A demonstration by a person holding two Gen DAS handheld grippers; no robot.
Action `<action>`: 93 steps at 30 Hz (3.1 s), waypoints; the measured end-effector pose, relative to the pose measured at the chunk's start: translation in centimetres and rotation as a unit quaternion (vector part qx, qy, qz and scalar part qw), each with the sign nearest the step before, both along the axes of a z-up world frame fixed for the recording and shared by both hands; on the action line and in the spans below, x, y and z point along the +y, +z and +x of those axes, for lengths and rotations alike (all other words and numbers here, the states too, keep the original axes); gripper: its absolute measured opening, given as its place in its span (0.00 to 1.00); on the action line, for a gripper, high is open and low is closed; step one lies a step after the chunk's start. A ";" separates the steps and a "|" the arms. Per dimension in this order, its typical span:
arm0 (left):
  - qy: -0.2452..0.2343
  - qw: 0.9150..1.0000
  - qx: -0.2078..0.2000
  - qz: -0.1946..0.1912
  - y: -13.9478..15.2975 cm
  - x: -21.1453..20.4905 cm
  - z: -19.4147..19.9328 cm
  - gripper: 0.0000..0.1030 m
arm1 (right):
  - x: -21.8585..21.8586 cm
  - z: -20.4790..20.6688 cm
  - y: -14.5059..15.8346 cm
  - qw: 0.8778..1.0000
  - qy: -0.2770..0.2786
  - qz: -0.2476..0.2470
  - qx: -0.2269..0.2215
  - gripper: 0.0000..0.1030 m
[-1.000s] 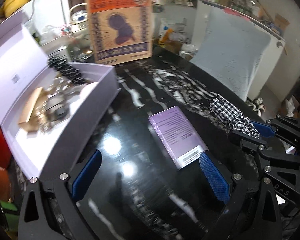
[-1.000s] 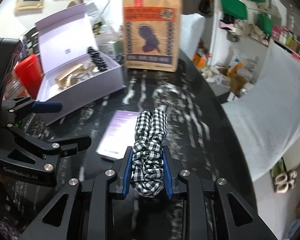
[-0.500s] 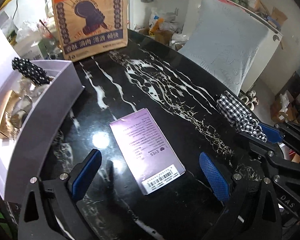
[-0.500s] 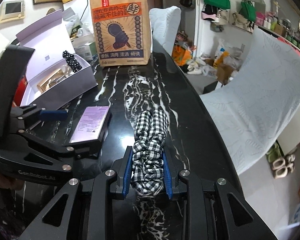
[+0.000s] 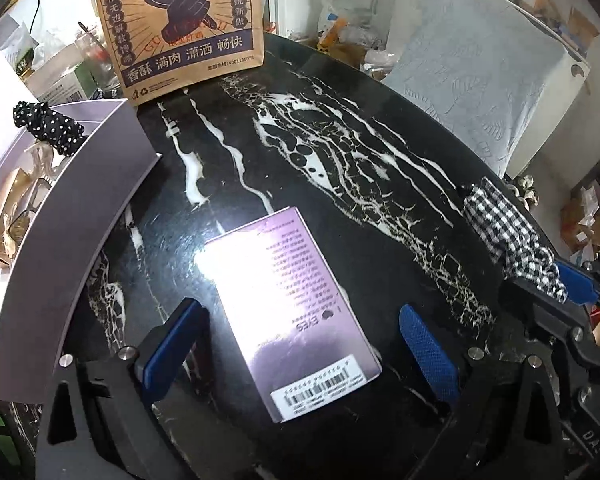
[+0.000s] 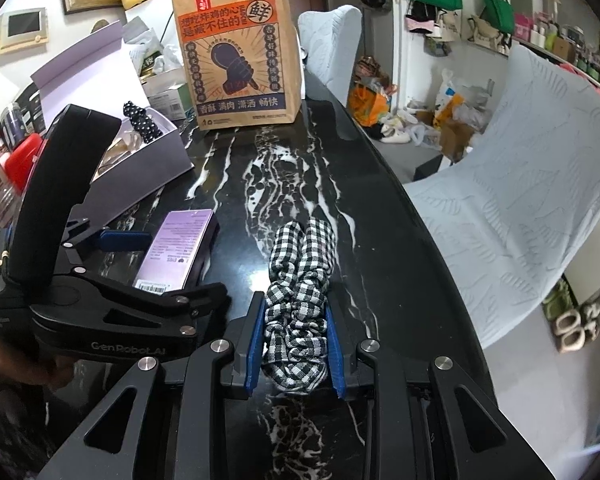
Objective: Organize rigid objects
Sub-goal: 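Grasp the purple card box with the left gripper while the right gripper holds the scrunchie, then carry the purple card box and gingham scrunchie over the lavender box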
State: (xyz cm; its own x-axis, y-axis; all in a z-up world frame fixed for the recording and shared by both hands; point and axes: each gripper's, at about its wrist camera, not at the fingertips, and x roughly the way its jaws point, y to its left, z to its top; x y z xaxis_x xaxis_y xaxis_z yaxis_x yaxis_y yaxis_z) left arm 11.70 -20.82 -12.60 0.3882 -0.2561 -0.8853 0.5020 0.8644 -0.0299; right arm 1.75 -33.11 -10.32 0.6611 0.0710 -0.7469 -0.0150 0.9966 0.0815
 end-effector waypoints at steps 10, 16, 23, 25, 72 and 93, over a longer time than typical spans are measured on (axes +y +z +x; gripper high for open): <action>-0.012 0.999 -0.026 -0.030 0.8 0.4 -0.8 0.53 | -0.1 -0.1 -0.3 1.000 0.004 0.008 0.003 0.26; -0.019 0.999 -0.019 -0.030 0.9 1.9 -2.0 0.52 | 0.4 -0.2 -0.3 1.000 0.010 0.011 0.004 0.26; -0.019 1.000 -0.013 -0.016 0.7 5.2 -4.7 0.52 | 1.9 -0.6 -0.7 1.000 0.026 0.014 0.004 0.26; -0.016 1.000 -0.012 -0.009 0.7 6.4 -5.7 0.52 | 2.5 -0.7 -0.8 0.999 0.032 0.013 0.006 0.26; 0.132 0.986 -0.067 -0.083 3.5 18.4 -10.8 0.50 | 16.6 -0.9 0.1 0.979 0.206 -0.005 0.001 0.27; 0.154 0.976 -0.134 -0.074 9.4 21.1 -10.3 0.50 | 19.4 -1.7 4.7 0.964 0.259 -0.012 -0.051 0.27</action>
State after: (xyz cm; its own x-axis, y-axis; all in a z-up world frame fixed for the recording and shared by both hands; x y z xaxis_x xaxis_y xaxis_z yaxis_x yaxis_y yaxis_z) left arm 1.43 0.25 -3.23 0.6792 -0.2076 -0.7040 0.2255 0.9718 -0.0690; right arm 0.05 -13.70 -5.67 0.6115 0.3960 -0.6850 -0.5185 0.8545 0.0311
